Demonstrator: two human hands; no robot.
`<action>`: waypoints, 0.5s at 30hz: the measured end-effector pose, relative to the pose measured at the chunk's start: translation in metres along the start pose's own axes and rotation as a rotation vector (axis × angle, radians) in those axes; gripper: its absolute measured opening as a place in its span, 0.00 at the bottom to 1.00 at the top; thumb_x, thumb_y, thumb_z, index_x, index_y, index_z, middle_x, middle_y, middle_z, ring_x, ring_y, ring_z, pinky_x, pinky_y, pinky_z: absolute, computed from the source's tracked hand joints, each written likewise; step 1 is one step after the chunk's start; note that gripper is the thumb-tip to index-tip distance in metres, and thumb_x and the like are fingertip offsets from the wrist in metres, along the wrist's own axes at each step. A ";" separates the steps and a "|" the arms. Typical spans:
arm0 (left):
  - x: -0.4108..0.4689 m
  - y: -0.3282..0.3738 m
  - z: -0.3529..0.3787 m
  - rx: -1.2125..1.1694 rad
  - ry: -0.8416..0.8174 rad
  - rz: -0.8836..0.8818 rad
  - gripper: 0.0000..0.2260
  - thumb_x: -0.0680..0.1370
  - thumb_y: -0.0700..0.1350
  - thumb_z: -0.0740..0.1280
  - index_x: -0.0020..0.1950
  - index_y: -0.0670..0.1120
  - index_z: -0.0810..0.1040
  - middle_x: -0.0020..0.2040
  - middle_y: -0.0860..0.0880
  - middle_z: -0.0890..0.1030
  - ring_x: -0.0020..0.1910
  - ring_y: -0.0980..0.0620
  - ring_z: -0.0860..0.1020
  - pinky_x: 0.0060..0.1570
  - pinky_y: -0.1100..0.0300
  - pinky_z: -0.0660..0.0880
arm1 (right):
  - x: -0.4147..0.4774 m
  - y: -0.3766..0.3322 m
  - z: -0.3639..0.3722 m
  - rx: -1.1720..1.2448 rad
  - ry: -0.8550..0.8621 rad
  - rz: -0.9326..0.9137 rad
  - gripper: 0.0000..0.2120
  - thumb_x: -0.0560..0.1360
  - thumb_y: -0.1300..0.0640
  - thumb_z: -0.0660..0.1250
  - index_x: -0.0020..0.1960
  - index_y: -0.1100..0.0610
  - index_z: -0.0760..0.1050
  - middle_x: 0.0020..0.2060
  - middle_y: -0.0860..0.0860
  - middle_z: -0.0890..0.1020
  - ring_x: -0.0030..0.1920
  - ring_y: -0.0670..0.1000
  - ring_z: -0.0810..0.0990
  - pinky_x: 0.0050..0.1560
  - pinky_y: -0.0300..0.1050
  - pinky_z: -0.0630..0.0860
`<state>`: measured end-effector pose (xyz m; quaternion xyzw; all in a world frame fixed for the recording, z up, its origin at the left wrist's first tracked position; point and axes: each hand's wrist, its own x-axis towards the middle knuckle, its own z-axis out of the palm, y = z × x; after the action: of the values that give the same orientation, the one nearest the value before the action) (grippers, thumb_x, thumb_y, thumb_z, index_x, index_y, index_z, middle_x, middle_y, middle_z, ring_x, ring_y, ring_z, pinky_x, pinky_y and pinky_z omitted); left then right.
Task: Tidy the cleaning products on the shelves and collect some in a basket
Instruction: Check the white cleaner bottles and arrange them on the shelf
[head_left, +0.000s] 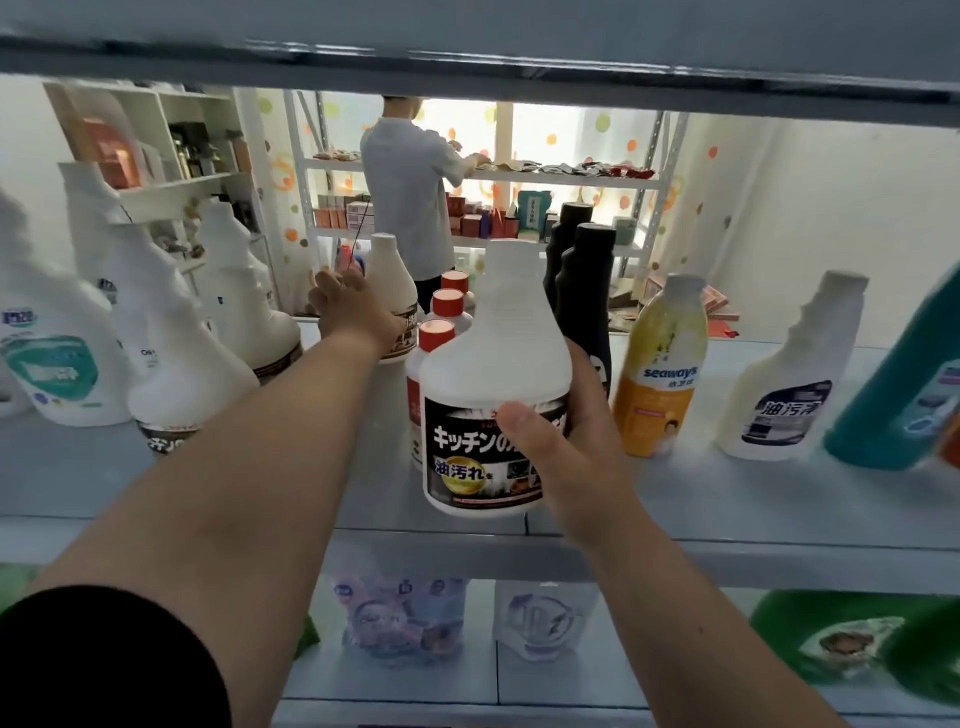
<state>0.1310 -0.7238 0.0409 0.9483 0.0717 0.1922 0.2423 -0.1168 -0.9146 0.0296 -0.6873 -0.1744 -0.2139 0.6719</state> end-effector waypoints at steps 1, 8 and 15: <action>-0.001 0.001 -0.001 -0.061 -0.023 0.017 0.43 0.73 0.55 0.77 0.78 0.41 0.55 0.73 0.38 0.62 0.73 0.36 0.64 0.71 0.45 0.66 | 0.001 0.001 0.000 -0.003 0.002 0.000 0.28 0.69 0.38 0.75 0.67 0.33 0.72 0.64 0.47 0.80 0.67 0.55 0.79 0.64 0.66 0.78; -0.051 -0.001 -0.028 -0.115 -0.070 0.010 0.41 0.76 0.53 0.75 0.78 0.40 0.53 0.71 0.37 0.64 0.70 0.36 0.70 0.69 0.43 0.71 | -0.008 0.005 0.007 0.024 0.073 0.029 0.37 0.67 0.31 0.76 0.72 0.41 0.71 0.65 0.48 0.80 0.68 0.56 0.79 0.64 0.65 0.78; -0.135 -0.031 -0.065 -0.165 -0.111 0.145 0.36 0.78 0.52 0.72 0.77 0.40 0.55 0.73 0.37 0.61 0.68 0.35 0.69 0.64 0.45 0.71 | -0.027 0.001 0.025 -0.006 0.154 0.006 0.36 0.68 0.32 0.76 0.71 0.43 0.72 0.65 0.50 0.81 0.66 0.56 0.80 0.62 0.67 0.79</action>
<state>-0.0196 -0.6997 0.0337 0.9370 -0.0268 0.1618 0.3083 -0.1379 -0.8884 0.0138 -0.6715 -0.1194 -0.2647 0.6817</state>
